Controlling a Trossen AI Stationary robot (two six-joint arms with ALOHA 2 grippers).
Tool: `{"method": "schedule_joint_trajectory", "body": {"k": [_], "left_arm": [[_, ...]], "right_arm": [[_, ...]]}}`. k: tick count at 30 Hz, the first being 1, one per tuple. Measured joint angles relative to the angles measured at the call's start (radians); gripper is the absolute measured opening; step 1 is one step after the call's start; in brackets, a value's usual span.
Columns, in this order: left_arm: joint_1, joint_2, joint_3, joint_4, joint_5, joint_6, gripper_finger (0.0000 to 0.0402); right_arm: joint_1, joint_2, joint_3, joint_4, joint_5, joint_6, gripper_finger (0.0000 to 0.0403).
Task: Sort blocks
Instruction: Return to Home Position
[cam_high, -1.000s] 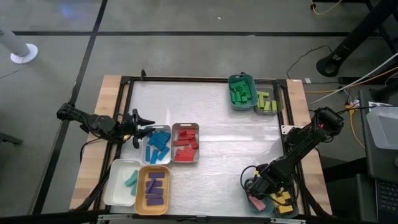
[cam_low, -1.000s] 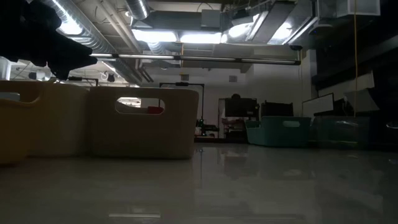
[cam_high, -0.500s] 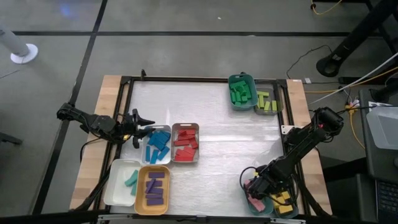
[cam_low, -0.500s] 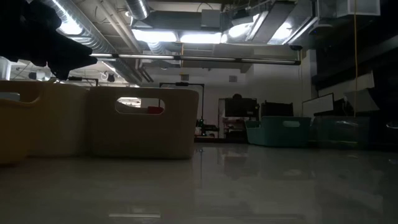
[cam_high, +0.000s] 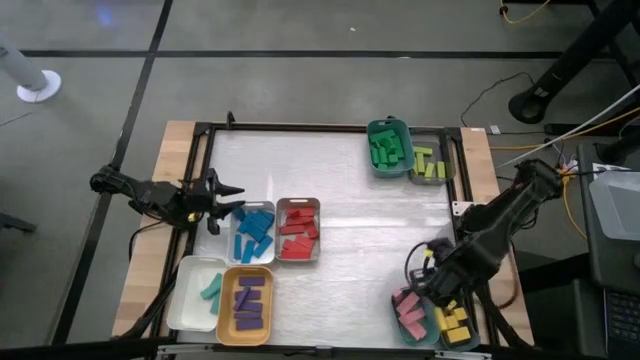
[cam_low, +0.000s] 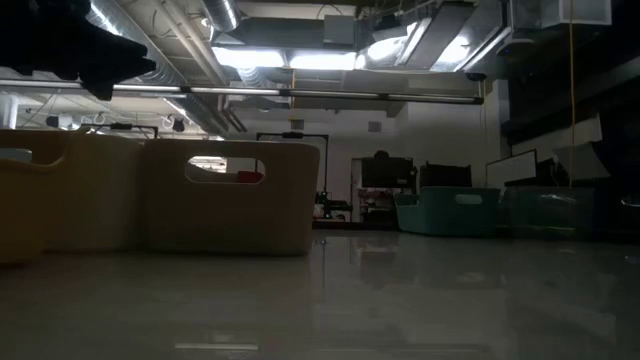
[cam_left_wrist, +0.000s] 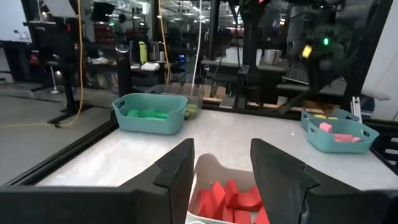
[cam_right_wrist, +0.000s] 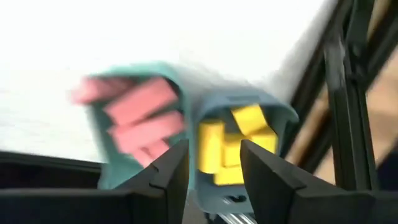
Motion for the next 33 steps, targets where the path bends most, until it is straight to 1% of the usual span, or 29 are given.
{"method": "schedule_joint_trajectory", "body": {"k": [4, 8, 10, 13, 15, 17, 19, 22, 24, 28, 30, 33], "left_arm": [[0.000, 0.000, 0.004, 0.000, 0.000, 0.015, 0.0148], [0.000, 0.000, 0.004, 0.000, -0.003, 0.028, 0.0148], [0.000, 0.000, 0.005, 0.000, -0.021, 0.016, 0.0148], [0.000, 0.000, 0.005, 0.002, -0.078, -0.008, 0.0148], [0.000, 0.000, 0.005, 0.001, -0.113, 0.008, 0.0148], [0.000, 0.000, 0.005, 0.001, -0.119, 0.028, 0.0148], [0.000, 0.000, 0.005, -0.007, -0.119, 0.024, 0.0148], [0.000, 0.000, 0.005, -0.031, -0.119, 0.021, 0.0148], [0.000, 0.000, 0.006, -0.040, -0.119, 0.027, 0.0148], [0.000, 0.001, 0.007, -0.072, -0.119, 0.028, 0.0148], [0.000, 0.001, 0.007, -0.089, -0.119, 0.028, 0.0148], [0.000, 0.001, 0.007, -0.107, -0.119, 0.028, 0.0148]], "right_arm": [[0.000, -0.061, 0.081, -0.066, 0.219, -0.014, 0.0145], [0.000, -0.131, 0.137, -0.102, 0.480, -0.090, 0.0145], [0.000, -0.168, 0.155, -0.126, 0.621, -0.151, 0.0145], [-0.001, -0.228, 0.170, -0.177, 0.816, -0.286, 0.0145], [-0.001, -0.266, 0.173, -0.218, 0.927, -0.388, 0.0145], [-0.001, -0.301, 0.173, -0.255, 1.012, -0.475, 0.0145], [-0.001, -0.335, 0.173, -0.296, 1.057, -0.551, 0.0145], [-0.001, -0.387, 0.165, -0.299, 1.072, -0.695, 0.0145], [-0.001, -0.409, 0.165, -0.298, 1.100, -0.774, 0.0145], [-0.001, -0.431, 0.165, -0.298, 1.240, -0.938, 0.0145], [0.000, -0.435, 0.165, -0.297, 1.286, -0.997, 0.0145], [0.000, -0.447, 0.165, -0.297, 1.278, -1.044, 0.0145]]}}
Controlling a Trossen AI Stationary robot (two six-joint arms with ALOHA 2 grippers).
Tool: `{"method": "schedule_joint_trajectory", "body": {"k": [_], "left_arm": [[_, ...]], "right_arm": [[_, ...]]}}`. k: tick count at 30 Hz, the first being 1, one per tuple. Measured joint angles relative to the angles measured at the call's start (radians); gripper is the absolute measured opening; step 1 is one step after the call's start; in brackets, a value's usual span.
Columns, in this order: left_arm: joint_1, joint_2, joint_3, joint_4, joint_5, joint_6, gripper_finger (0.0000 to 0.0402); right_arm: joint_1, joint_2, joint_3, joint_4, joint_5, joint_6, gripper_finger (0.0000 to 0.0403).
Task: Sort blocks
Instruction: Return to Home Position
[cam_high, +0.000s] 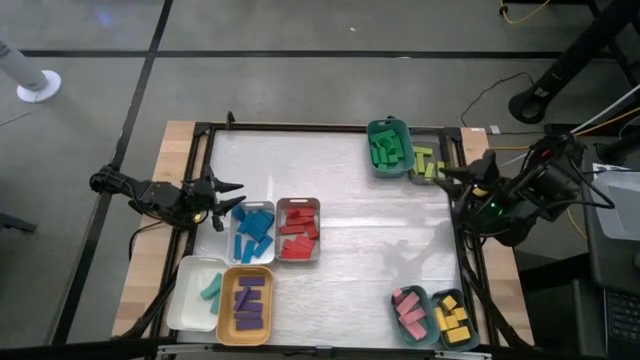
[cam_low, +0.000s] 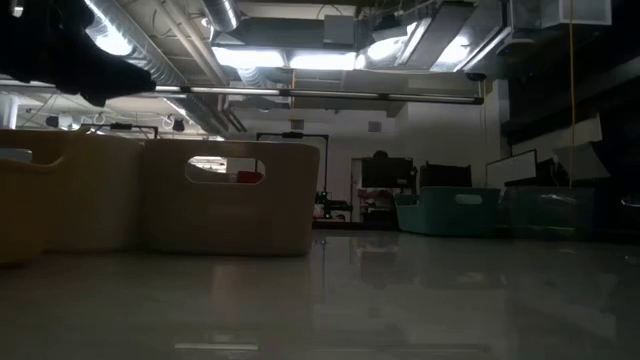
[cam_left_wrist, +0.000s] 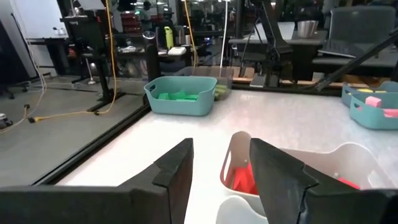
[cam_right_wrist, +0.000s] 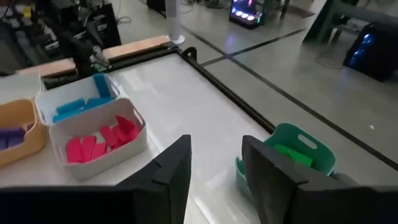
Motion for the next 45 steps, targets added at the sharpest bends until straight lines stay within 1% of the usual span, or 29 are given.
{"method": "schedule_joint_trajectory", "body": {"k": [3, 6, 10, 17, 21, 26, 30, 34, 36, 38, 40, 44, 45], "left_arm": [[0.000, 0.000, 0.000, -0.001, 0.000, -0.014, 0.0148], [0.000, 0.000, 0.000, -0.002, 0.000, -0.007, 0.0148], [0.000, 0.000, 0.000, -0.002, 0.000, -0.007, 0.0148], [0.000, 0.000, 0.000, -0.003, 0.000, -0.007, 0.0148], [0.000, 0.000, 0.000, -0.023, 0.000, -0.007, 0.0148], [0.000, 0.000, 0.000, -0.063, 0.000, -0.007, 0.0148], [0.000, 0.000, 0.000, -0.078, 0.000, -0.007, 0.0148], [0.000, 0.000, 0.000, -0.077, 0.000, -0.017, 0.0148], [0.000, 0.000, 0.000, -0.076, 0.000, -0.035, 0.0148], [0.000, 0.000, 0.000, -0.076, -0.001, -0.065, 0.0148], [0.000, 0.000, 0.000, -0.076, -0.001, -0.088, 0.0148], [0.000, 0.000, 0.000, -0.080, -0.006, -0.111, 0.0148], [0.000, 0.000, 0.000, -0.080, -0.008, -0.112, 0.0148]], "right_arm": [[0.000, -0.016, -0.009, 0.002, -0.014, -0.012, 0.0145], [0.000, -0.046, -0.066, 0.002, 0.003, 0.002, 0.0145], [0.000, -0.122, -0.185, 0.000, 0.014, 0.108, 0.0145], [0.000, -0.305, -0.402, 0.025, 0.014, 0.284, 0.0145], [0.000, -0.386, -0.494, 0.119, 0.014, 0.277, 0.0145], [0.000, -0.470, -0.584, 0.137, 0.034, 0.264, 0.0145], [0.000, -0.550, -0.663, 0.136, 0.102, 0.357, 0.0145], [0.000, -0.611, -0.730, 0.135, 0.102, 0.457, 0.0145], [0.000, -0.624, -0.751, 0.135, 0.100, 0.481, 0.0145], [0.000, -0.625, -0.756, 0.131, 0.072, 0.490, 0.0145], [0.000, -0.626, -0.756, 0.132, 0.018, 0.492, 0.0145], [0.000, -0.626, -0.756, 0.133, -0.153, 0.494, 0.0145], [0.000, -0.626, -0.756, 0.134, -0.181, 0.499, 0.0145]]}}
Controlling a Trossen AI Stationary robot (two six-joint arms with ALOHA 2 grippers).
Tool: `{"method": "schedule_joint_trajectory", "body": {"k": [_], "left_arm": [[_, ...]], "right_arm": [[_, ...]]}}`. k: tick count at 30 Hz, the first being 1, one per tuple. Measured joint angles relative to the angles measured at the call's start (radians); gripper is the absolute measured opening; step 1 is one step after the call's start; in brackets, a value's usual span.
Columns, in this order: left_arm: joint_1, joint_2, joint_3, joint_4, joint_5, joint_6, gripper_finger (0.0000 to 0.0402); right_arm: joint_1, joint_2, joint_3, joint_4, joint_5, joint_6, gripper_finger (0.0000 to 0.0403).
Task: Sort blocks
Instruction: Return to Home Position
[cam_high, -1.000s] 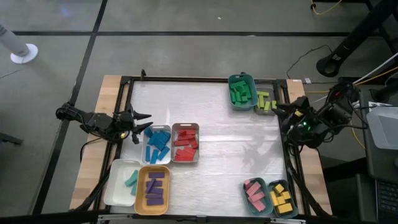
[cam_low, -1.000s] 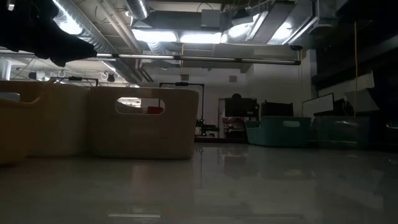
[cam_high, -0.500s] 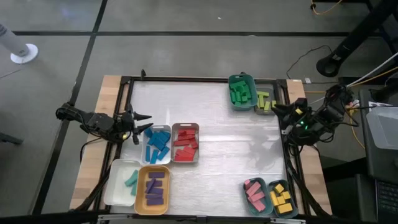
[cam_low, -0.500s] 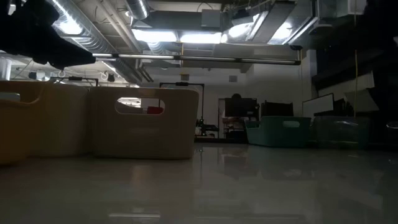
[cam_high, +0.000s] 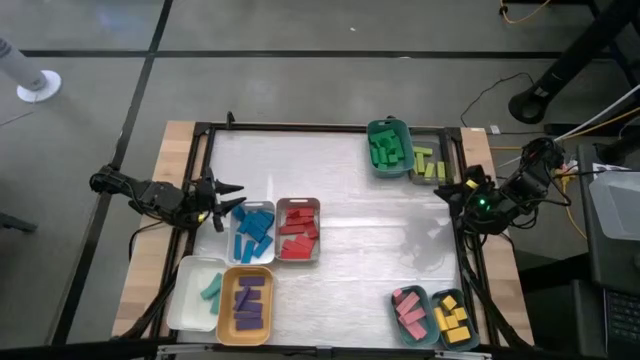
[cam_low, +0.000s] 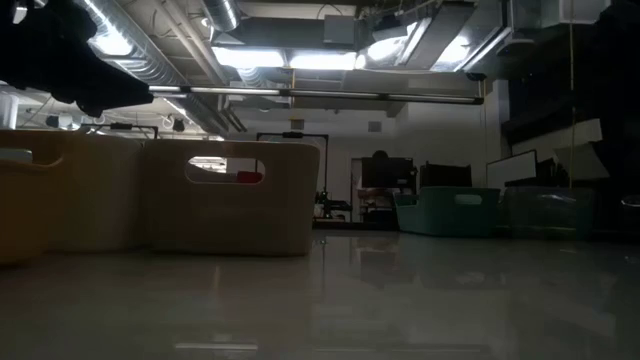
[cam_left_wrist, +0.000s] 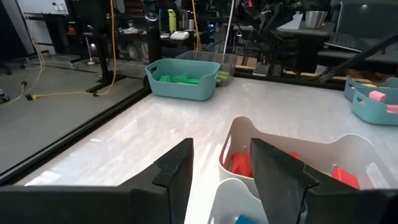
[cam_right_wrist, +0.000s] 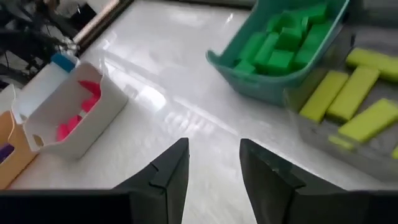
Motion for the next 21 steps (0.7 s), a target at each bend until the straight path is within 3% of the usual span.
{"method": "schedule_joint_trajectory", "body": {"k": [10, 15, 21], "left_arm": [[0.000, 0.000, -0.013, 0.004, -0.007, -0.042, 0.0148], [0.000, 0.002, -0.057, 0.007, -0.017, -0.178, 0.0148], [0.011, 0.004, -0.058, 0.010, -0.024, -0.140, 0.0148]], "right_arm": [[0.000, 0.000, 0.000, 0.042, -0.008, 0.006, 0.0145], [0.000, 0.000, 0.000, 0.057, 0.152, -0.024, 0.0145], [0.000, 0.000, 0.001, 0.079, 0.335, -0.207, 0.0145]]}}
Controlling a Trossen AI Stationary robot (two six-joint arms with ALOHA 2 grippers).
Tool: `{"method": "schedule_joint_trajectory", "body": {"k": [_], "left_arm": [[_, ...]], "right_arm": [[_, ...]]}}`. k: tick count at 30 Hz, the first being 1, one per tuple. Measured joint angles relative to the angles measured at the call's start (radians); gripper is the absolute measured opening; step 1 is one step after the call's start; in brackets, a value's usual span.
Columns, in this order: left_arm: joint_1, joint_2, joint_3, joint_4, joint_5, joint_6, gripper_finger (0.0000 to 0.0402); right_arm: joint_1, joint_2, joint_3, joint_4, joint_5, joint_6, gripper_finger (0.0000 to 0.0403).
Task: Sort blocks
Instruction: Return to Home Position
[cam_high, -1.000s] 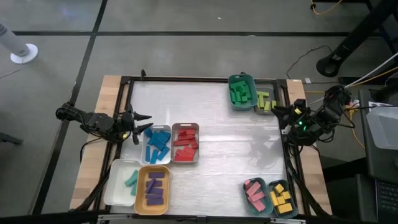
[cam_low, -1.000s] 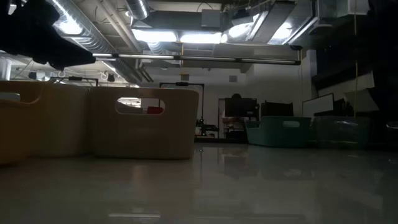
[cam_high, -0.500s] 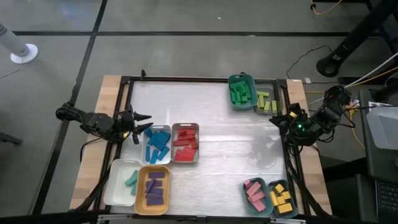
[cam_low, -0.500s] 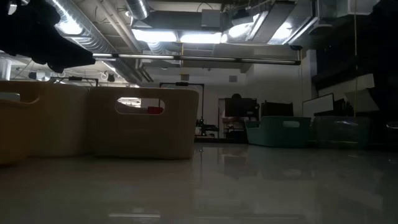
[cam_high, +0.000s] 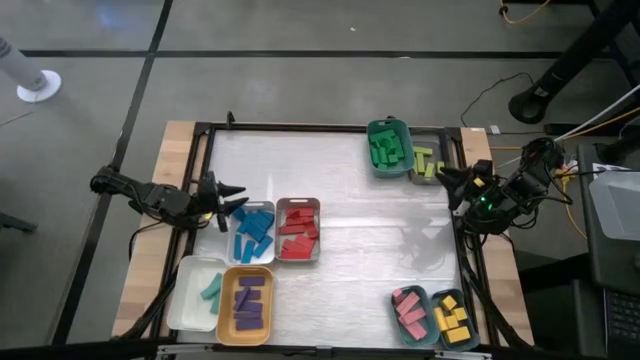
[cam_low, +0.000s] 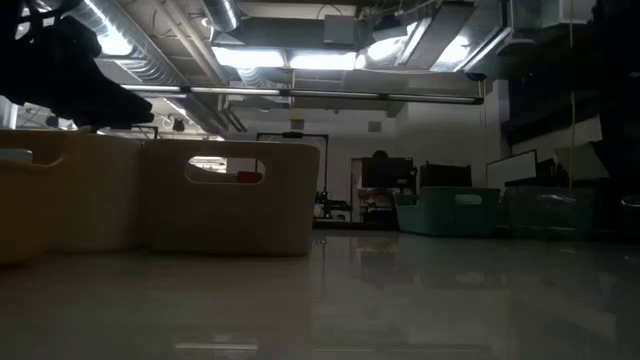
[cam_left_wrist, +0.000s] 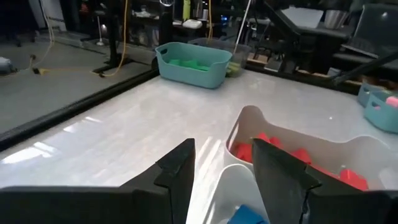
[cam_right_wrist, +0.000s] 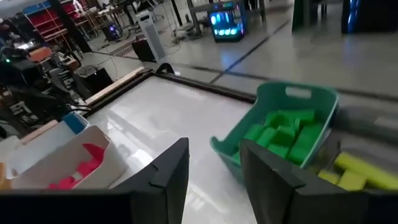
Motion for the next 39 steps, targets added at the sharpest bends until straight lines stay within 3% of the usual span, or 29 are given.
{"method": "schedule_joint_trajectory", "body": {"k": [22, 27, 31, 39], "left_arm": [[0.021, 0.000, -0.001, -0.003, 0.000, 0.096, 0.0148], [0.021, 0.000, -0.001, -0.003, 0.000, 0.096, 0.0148], [0.021, 0.000, -0.001, -0.003, 0.000, 0.096, 0.0148], [0.021, 0.000, -0.002, -0.003, 0.000, 0.095, 0.0148]], "right_arm": [[0.000, 0.000, -0.041, 0.055, 0.052, -0.070, 0.0145], [0.000, 0.000, -0.151, 0.242, 0.047, -0.061, 0.0145], [0.000, 0.000, -0.253, 0.443, -0.018, -0.071, 0.0145], [-0.001, 0.000, -0.427, 0.924, -0.154, -0.389, 0.0145]]}}
